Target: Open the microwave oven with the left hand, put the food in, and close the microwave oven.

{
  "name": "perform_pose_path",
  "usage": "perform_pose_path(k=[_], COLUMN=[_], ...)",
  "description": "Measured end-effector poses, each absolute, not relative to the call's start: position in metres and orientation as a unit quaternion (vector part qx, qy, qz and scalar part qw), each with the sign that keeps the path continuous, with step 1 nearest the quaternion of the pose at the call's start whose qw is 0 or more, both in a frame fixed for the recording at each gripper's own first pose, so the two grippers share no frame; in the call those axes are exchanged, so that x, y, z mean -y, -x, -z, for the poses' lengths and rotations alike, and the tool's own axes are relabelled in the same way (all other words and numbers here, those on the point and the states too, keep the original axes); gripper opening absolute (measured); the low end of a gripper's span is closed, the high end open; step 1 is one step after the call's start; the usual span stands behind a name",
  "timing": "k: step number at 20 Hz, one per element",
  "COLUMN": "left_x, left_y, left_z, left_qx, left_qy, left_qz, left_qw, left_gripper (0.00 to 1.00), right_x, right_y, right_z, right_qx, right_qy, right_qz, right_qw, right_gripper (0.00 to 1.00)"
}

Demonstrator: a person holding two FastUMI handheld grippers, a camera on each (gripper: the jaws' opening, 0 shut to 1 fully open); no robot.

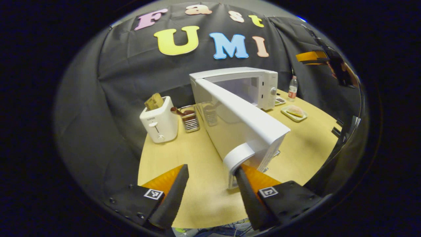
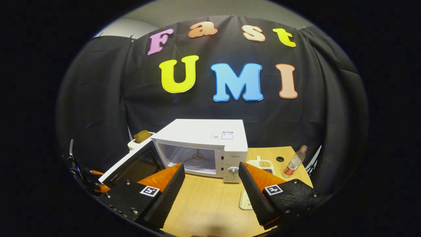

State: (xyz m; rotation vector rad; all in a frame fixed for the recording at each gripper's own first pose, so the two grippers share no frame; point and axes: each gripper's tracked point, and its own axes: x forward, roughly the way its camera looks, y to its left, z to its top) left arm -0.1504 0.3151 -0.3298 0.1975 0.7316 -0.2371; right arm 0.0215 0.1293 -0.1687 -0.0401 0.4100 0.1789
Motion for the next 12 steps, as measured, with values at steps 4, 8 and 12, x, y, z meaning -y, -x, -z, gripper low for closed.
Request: perform_pose_path(k=[4,8,12], left_x=[-0.326,-0.331,-0.297], left_y=[0.162,0.176,0.163], left_z=[0.314,0.266,0.187], left_qx=[-0.348,-0.310,-0.222], left_qy=[-0.102,-0.079,-0.027], left_qz=[0.063,-0.008,-0.062], left_qw=[0.930,0.947,0.973], left_gripper=[0.96,0.92,0.98], right_x=[-0.086,-0.046,-0.010], right_y=[-0.039,-0.045,-0.044], right_z=[0.198,0.252,0.303], right_qx=[-0.225,-0.283,-0.348], right_qy=[0.038,0.058,0.056], right_qz=[-0.069,-0.080,-0.067], right_qw=[0.971,0.954,0.933], right_gripper=[1.00,1.00,1.00])
